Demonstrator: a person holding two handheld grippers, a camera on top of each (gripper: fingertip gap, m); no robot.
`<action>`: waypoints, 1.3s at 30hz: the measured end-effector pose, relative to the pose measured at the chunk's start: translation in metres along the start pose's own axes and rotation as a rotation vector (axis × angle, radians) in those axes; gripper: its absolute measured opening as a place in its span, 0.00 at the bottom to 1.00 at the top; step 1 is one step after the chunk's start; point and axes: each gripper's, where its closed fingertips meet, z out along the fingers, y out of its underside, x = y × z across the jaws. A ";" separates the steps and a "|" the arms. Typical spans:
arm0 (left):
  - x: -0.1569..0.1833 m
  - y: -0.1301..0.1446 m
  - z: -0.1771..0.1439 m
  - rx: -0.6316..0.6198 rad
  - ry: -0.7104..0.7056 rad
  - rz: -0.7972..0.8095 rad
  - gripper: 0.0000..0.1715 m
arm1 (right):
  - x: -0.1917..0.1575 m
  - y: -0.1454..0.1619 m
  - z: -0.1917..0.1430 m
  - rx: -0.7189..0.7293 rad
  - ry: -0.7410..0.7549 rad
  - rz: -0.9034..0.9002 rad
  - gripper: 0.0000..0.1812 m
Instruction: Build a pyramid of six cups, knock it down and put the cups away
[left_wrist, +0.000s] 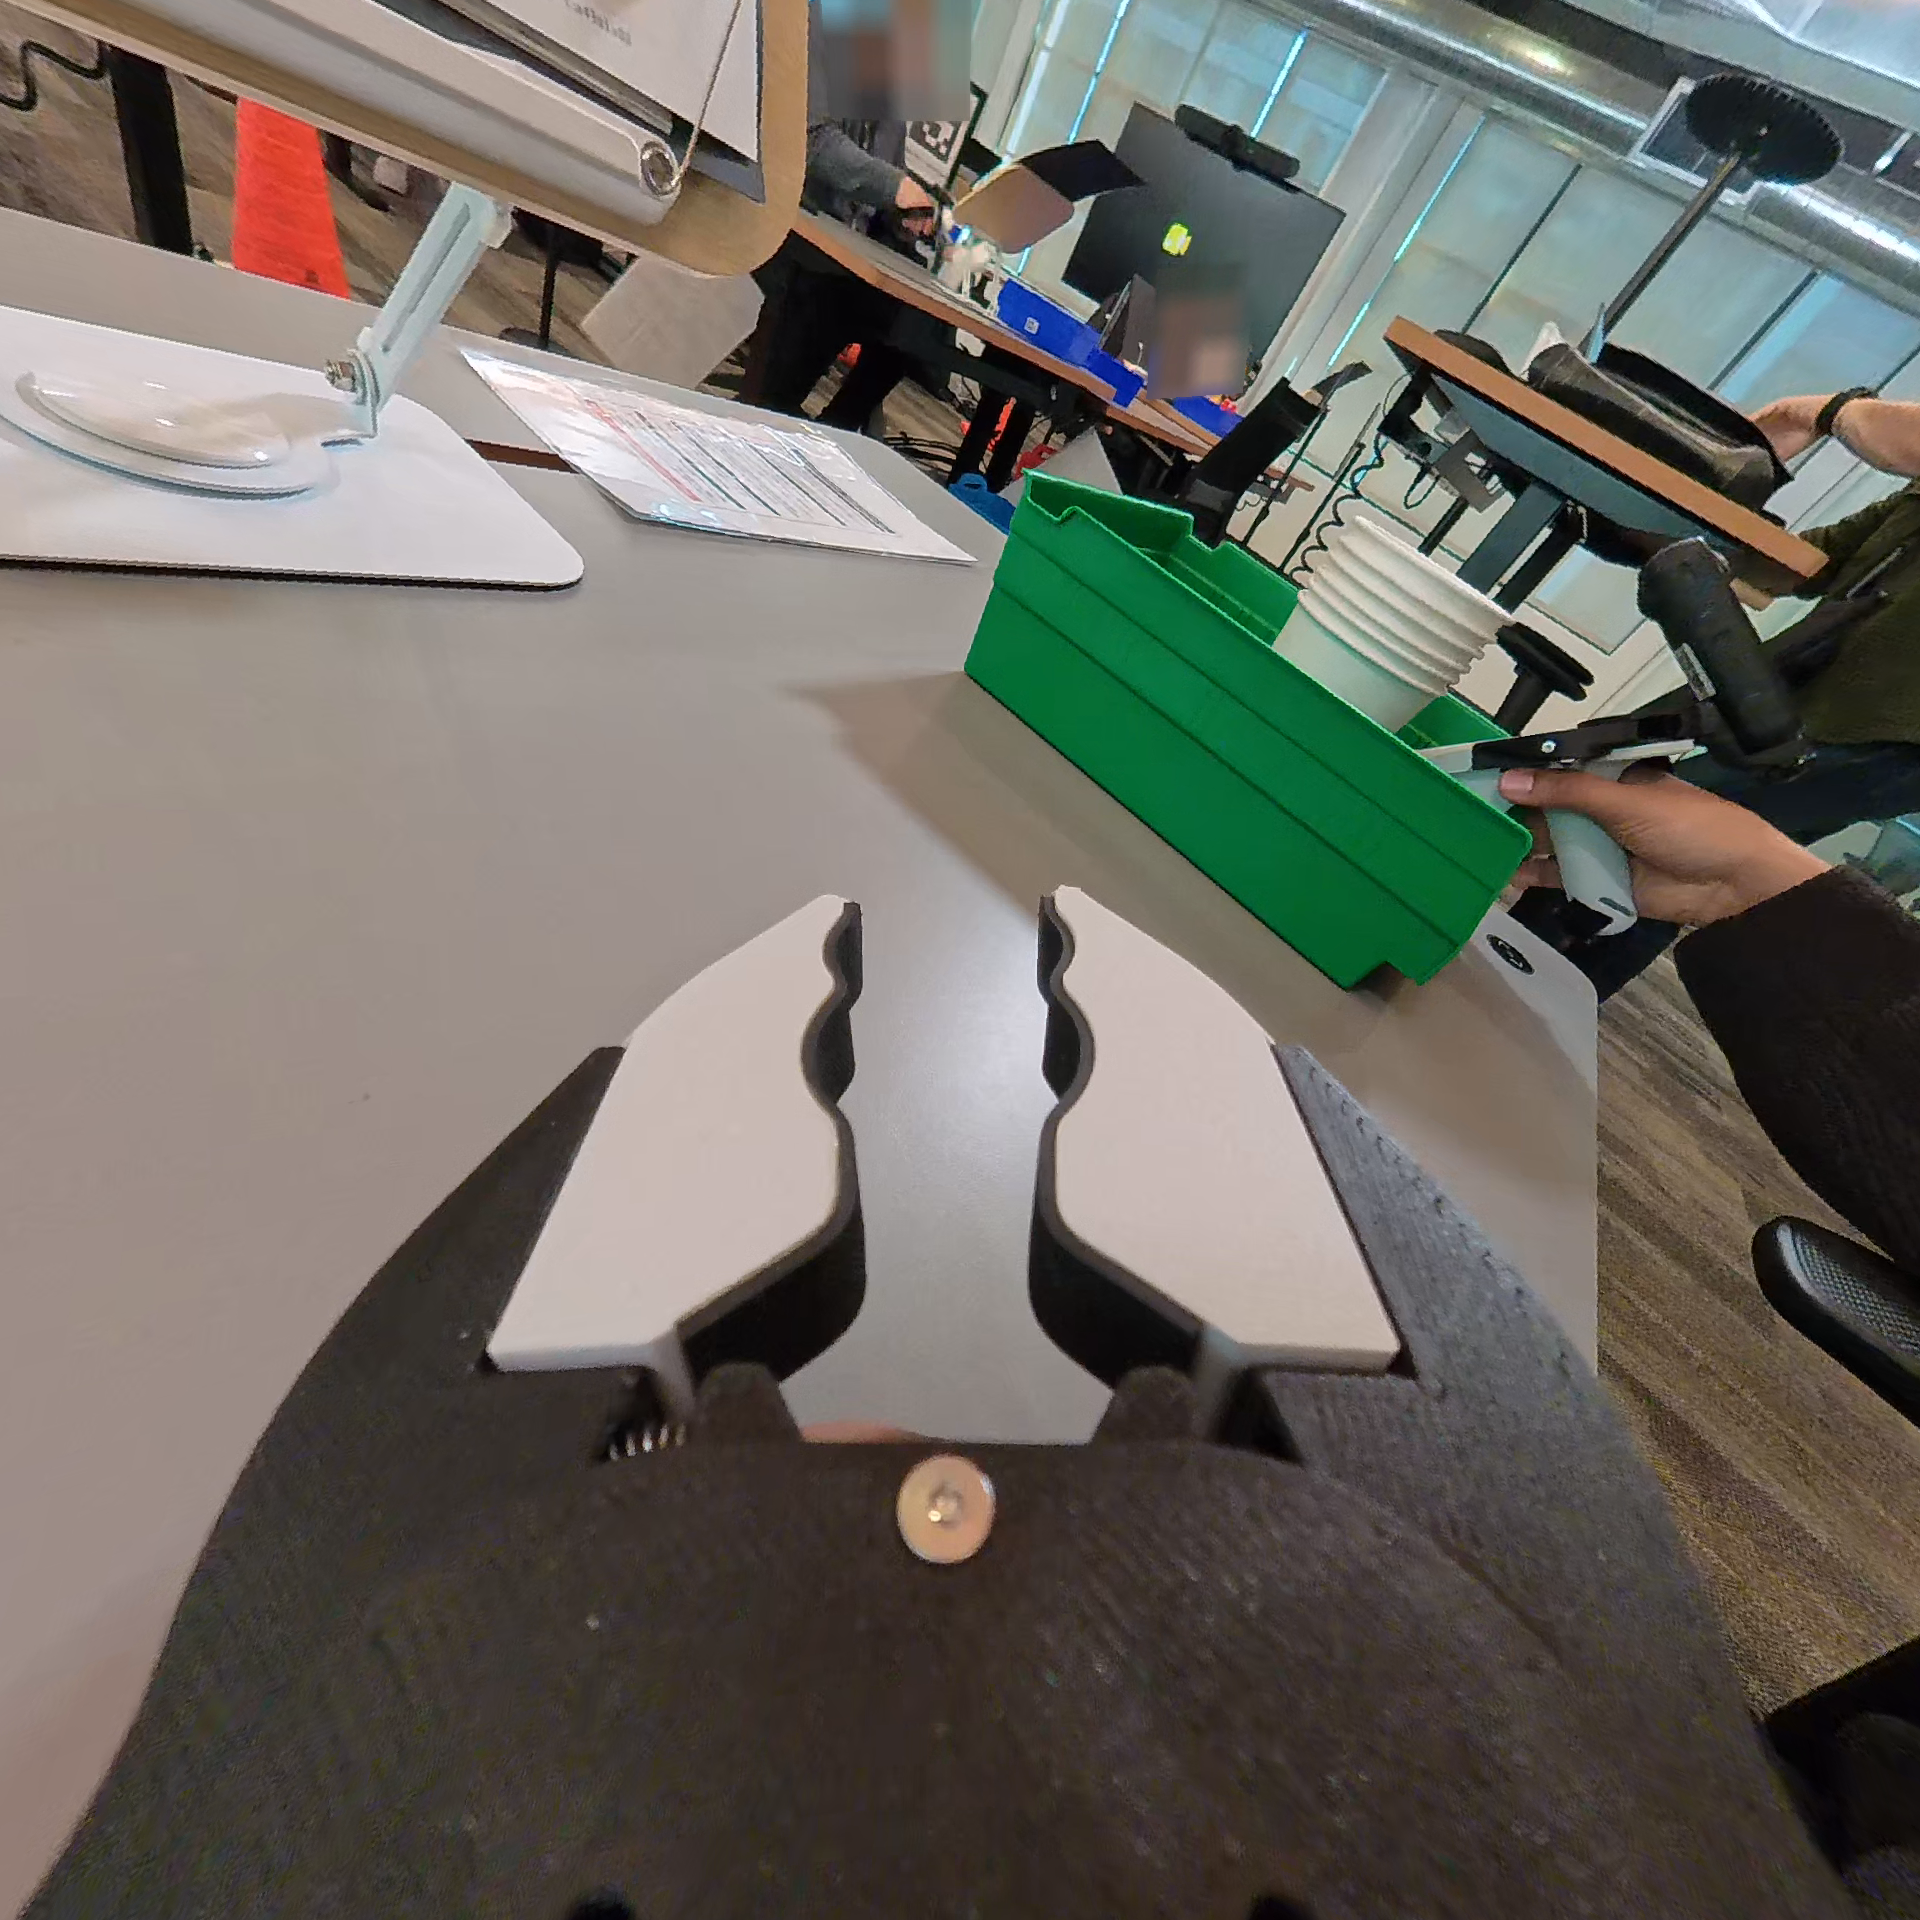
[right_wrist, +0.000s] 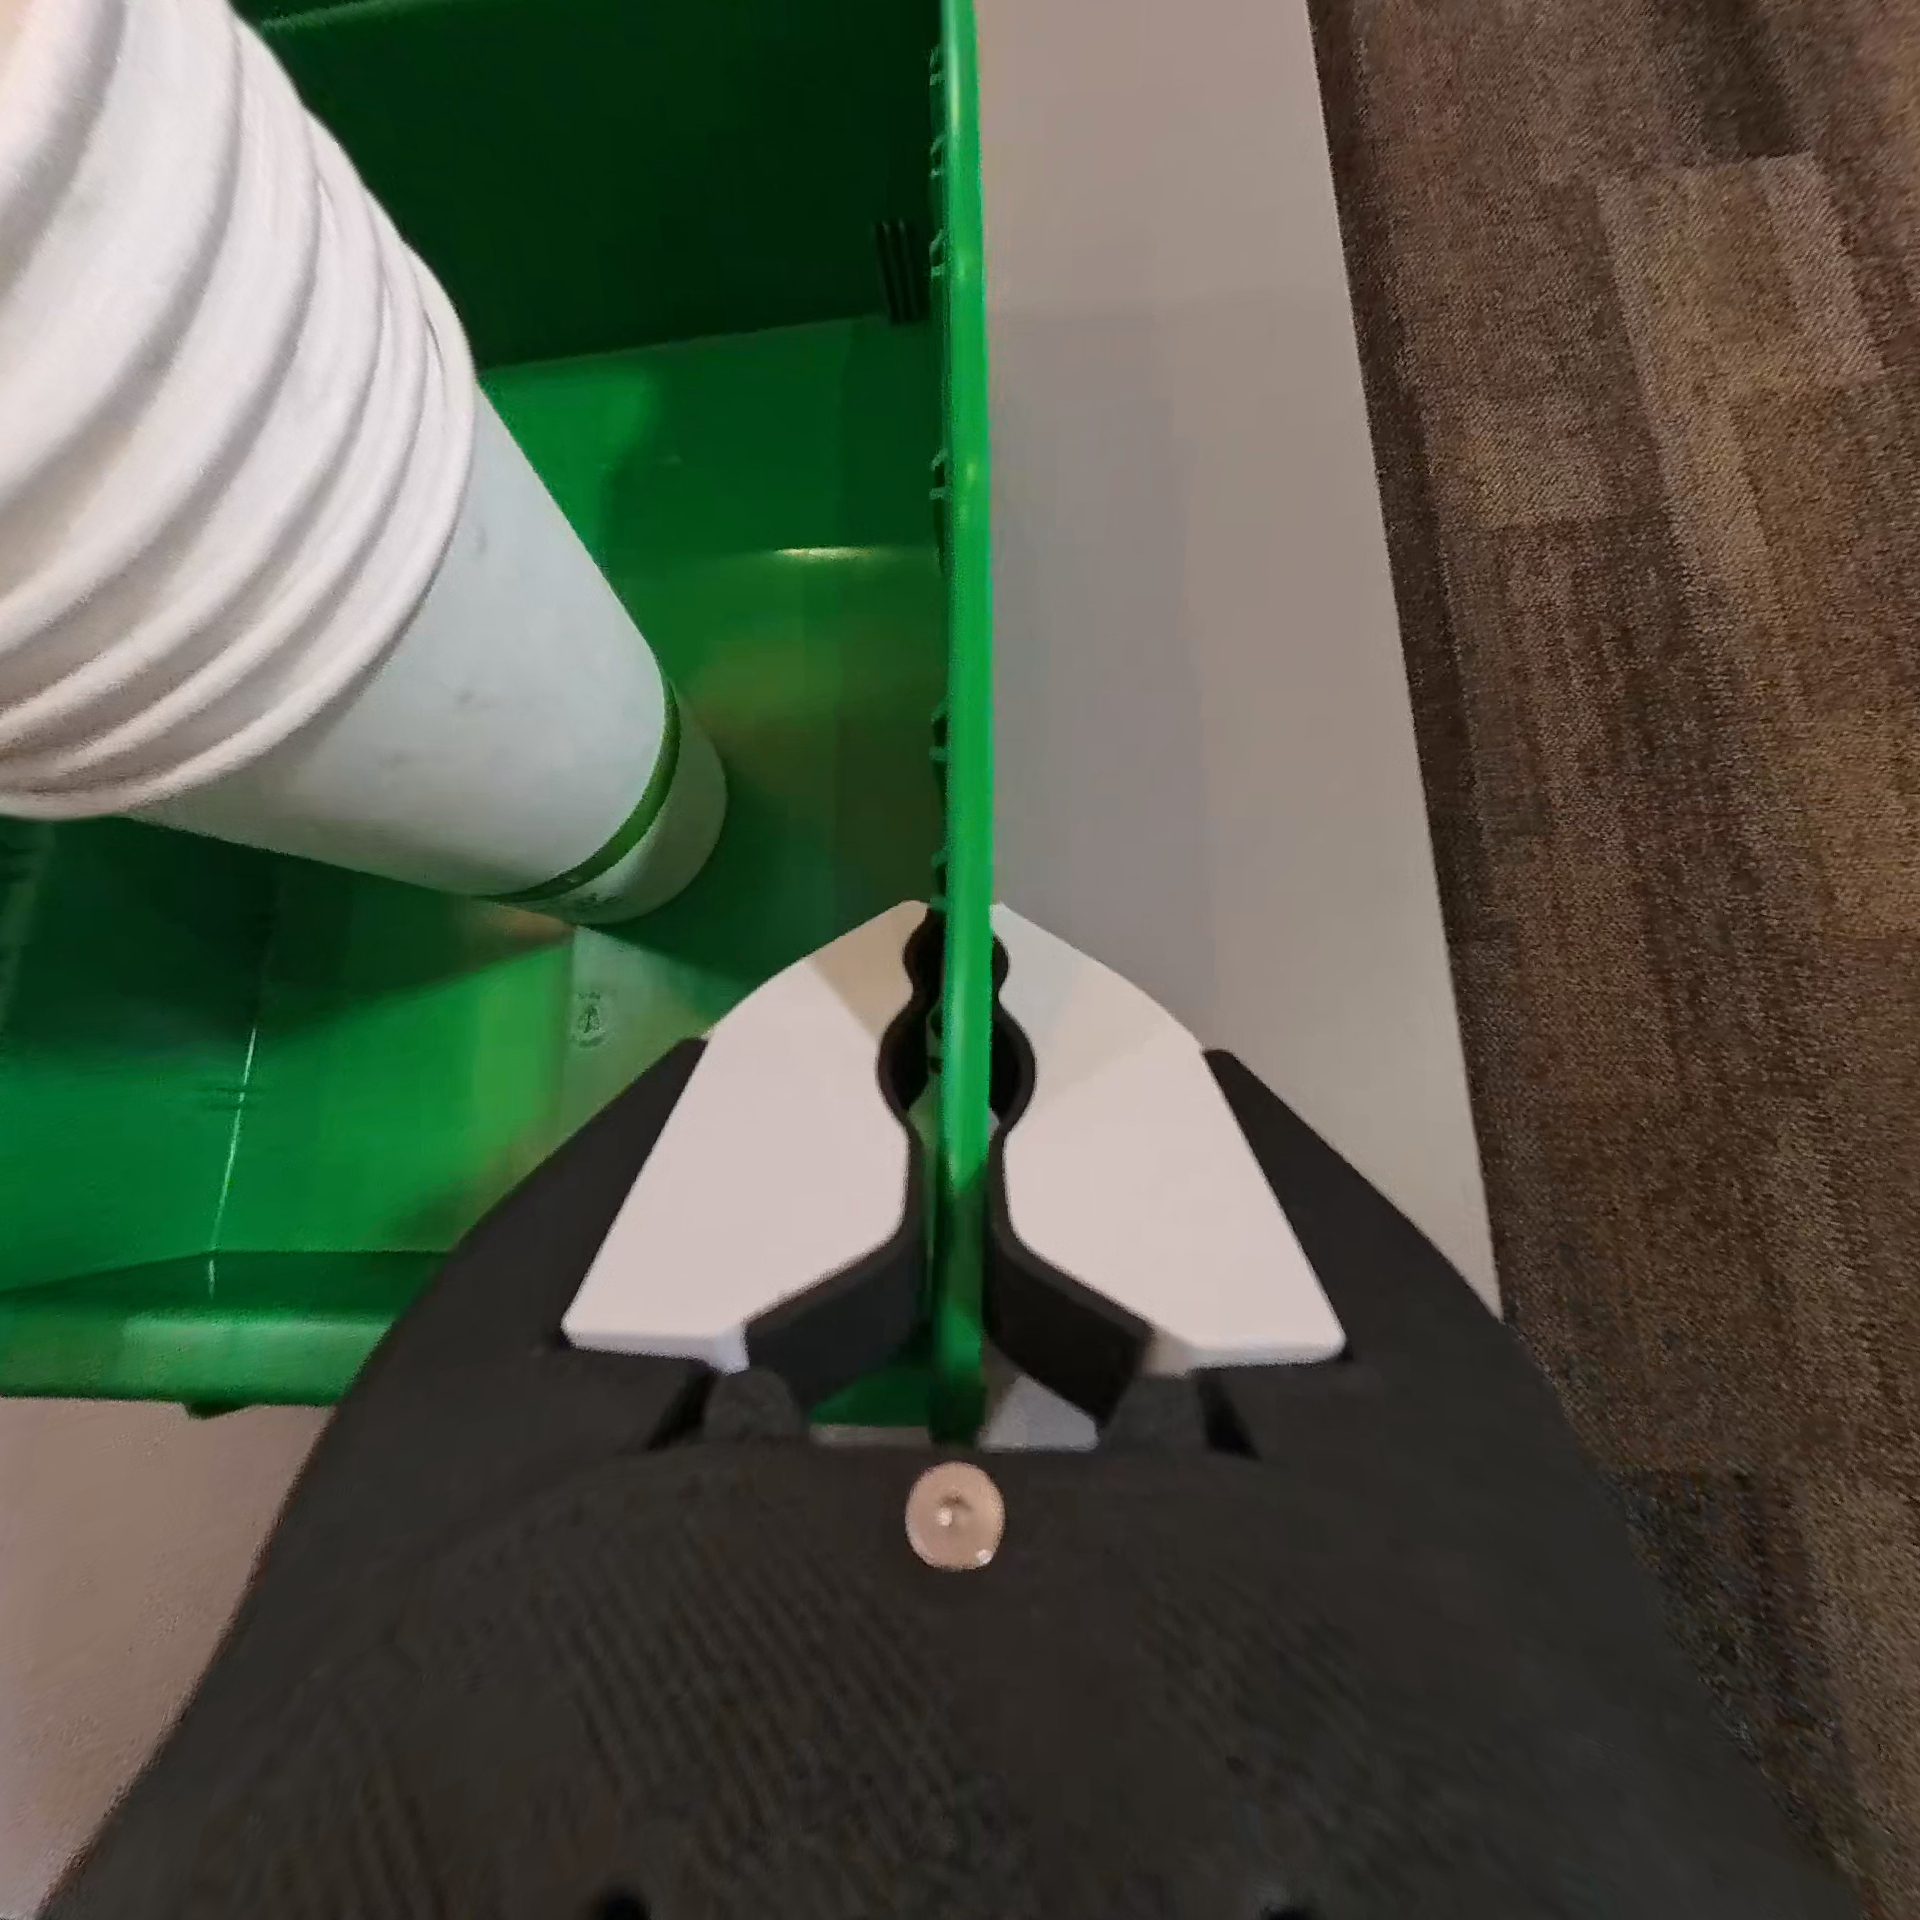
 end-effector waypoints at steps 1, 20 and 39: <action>0.000 0.000 0.000 0.001 -0.002 0.000 0.19 | -0.001 0.000 0.000 -0.001 0.002 0.008 0.03; -0.018 -0.089 -0.101 0.224 -0.522 0.313 0.33 | -0.096 -0.024 -0.014 0.095 -0.174 0.093 0.03; -0.155 -0.015 -0.274 -0.232 -0.914 0.236 0.04 | -0.189 -0.011 0.024 0.042 -0.270 0.016 0.04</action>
